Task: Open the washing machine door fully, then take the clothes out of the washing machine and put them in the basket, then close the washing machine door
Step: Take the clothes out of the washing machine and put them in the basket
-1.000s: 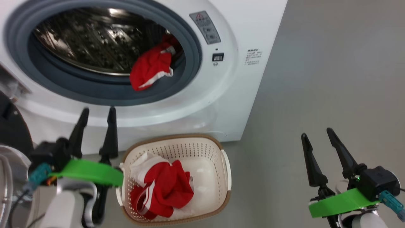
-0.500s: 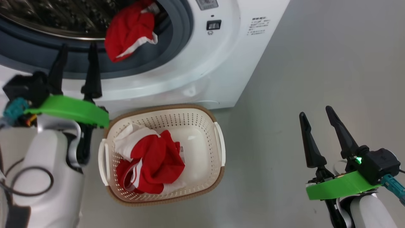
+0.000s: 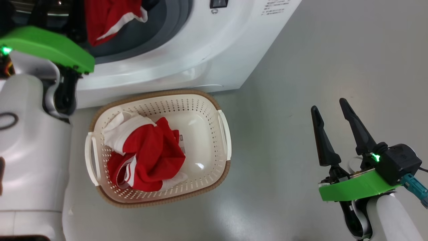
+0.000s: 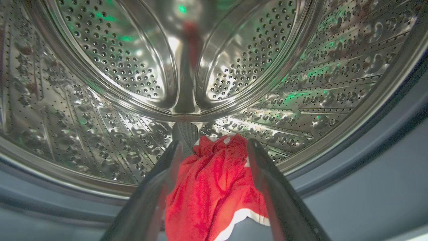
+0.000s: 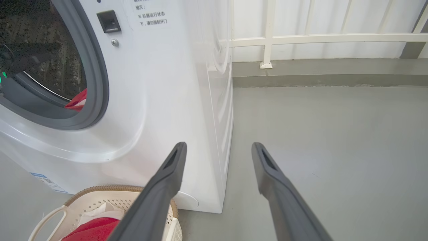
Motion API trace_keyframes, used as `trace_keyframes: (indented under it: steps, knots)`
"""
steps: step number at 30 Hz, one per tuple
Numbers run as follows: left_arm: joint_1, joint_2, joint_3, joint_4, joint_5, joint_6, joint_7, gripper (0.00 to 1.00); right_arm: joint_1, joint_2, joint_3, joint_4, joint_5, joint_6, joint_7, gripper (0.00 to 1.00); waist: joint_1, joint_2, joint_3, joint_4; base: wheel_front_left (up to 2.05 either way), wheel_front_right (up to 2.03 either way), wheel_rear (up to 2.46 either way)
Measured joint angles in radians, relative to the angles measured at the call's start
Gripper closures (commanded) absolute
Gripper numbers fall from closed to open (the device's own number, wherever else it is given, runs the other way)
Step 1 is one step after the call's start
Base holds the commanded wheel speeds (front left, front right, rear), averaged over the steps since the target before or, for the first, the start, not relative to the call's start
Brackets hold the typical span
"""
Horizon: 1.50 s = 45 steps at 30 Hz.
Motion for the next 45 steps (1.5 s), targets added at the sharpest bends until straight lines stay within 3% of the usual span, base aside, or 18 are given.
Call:
trace_keyframes:
  steps: [11, 16, 22, 31, 32, 33, 34, 45]
  knots:
    - [-0.176, 0.026, -0.077, 0.199, -0.043, -0.017, 0.223, 0.00, -0.033, -0.001, 0.009, -0.013, 0.012, 0.000, 0.000, 0.00, 0.0000, 0.0000, 0.047, -0.029, 0.00, 0.00, 0.00]
    - [-0.228, 0.053, -0.107, 0.288, -0.028, 0.005, 0.317, 0.00, -0.038, -0.001, 0.026, -0.026, 0.037, 0.000, 0.000, 0.00, 0.0000, 0.0000, 0.057, -0.047, 0.00, 0.00, 0.00]
    - [-0.257, 0.074, -0.141, 0.363, 0.005, 0.020, 0.380, 0.00, -0.039, -0.001, 0.042, -0.041, 0.048, 0.000, 0.000, 0.00, 0.0000, 0.0000, 0.066, -0.066, 0.00, 0.00, 0.00]
    - [-0.275, 0.090, -0.160, 0.428, 0.013, 0.028, 0.386, 0.00, -0.044, -0.001, 0.071, -0.048, 0.063, 0.000, 0.000, 0.00, 0.0001, 0.0000, 0.072, -0.089, 0.00, 0.00, 0.00]
    - [-0.276, 0.089, -0.161, 0.432, 0.013, 0.028, 0.385, 0.18, -0.045, -0.001, 0.072, -0.048, 0.063, 0.000, 0.000, 0.00, 0.0000, 0.0000, 0.072, -0.091, 0.00, 0.00, 0.00]
    - [-0.276, 0.090, -0.163, 0.437, 0.013, 0.027, 0.380, 0.48, -0.045, -0.001, 0.072, -0.048, 0.063, 0.000, 0.000, 0.00, 0.0000, 0.0000, 0.071, -0.092, 0.00, 0.00, 0.00]
    - [-0.277, 0.089, -0.166, 0.445, 0.012, 0.026, 0.373, 1.00, -0.045, -0.001, 0.074, -0.047, 0.063, 0.000, 0.000, 0.00, 0.0001, 0.0000, 0.070, -0.094, 0.00, 0.00, 0.00]
    - [-0.280, 0.085, -0.202, 0.446, 0.026, 0.008, 0.243, 1.00, -0.045, -0.001, 0.080, -0.037, 0.063, 0.000, 0.000, 0.00, 0.0000, 0.0000, 0.046, -0.087, 0.00, 0.00, 0.00]
